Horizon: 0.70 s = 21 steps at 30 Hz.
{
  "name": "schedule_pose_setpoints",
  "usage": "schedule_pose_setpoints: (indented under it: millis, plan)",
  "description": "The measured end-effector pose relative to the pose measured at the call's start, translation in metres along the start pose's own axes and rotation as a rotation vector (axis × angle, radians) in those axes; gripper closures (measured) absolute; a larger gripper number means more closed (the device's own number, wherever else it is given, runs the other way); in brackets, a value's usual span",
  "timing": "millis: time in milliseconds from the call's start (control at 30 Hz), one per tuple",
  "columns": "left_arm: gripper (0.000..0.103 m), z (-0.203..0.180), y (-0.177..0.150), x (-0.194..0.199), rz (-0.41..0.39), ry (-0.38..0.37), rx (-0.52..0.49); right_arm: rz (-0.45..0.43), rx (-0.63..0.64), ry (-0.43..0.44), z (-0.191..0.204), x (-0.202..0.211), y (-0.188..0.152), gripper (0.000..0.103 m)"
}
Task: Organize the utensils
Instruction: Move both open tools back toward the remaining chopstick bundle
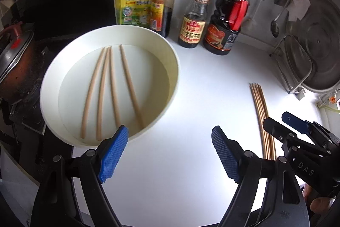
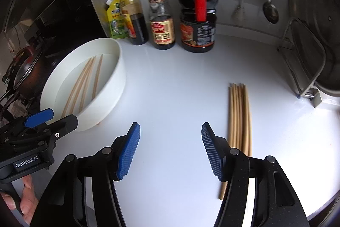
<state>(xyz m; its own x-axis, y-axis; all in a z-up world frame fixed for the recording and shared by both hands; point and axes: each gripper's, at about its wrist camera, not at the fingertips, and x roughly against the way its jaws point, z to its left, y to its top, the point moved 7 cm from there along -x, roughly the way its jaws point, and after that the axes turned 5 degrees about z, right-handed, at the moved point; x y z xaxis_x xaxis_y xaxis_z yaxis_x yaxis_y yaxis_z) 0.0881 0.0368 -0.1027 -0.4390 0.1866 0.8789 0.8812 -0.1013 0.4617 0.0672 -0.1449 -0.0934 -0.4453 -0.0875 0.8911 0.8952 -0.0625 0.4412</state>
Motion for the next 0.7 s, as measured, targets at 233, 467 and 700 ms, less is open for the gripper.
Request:
schedule_pose_setpoints:
  millis: [233, 467, 700]
  plan:
    - [0.017, -0.045, -0.010, -0.018, 0.022, -0.041, -0.032, 0.016, -0.103, -0.093, -0.081, -0.001, -0.032, 0.044]
    - [0.016, -0.080, -0.016, -0.044, 0.043, -0.036, -0.071, 0.050, -0.163, -0.144, -0.134, -0.028, -0.056, 0.044]
    - [0.015, -0.101, -0.016, -0.070, 0.052, -0.030, -0.067, 0.048, -0.130, -0.162, -0.151, -0.056, -0.053, 0.044]
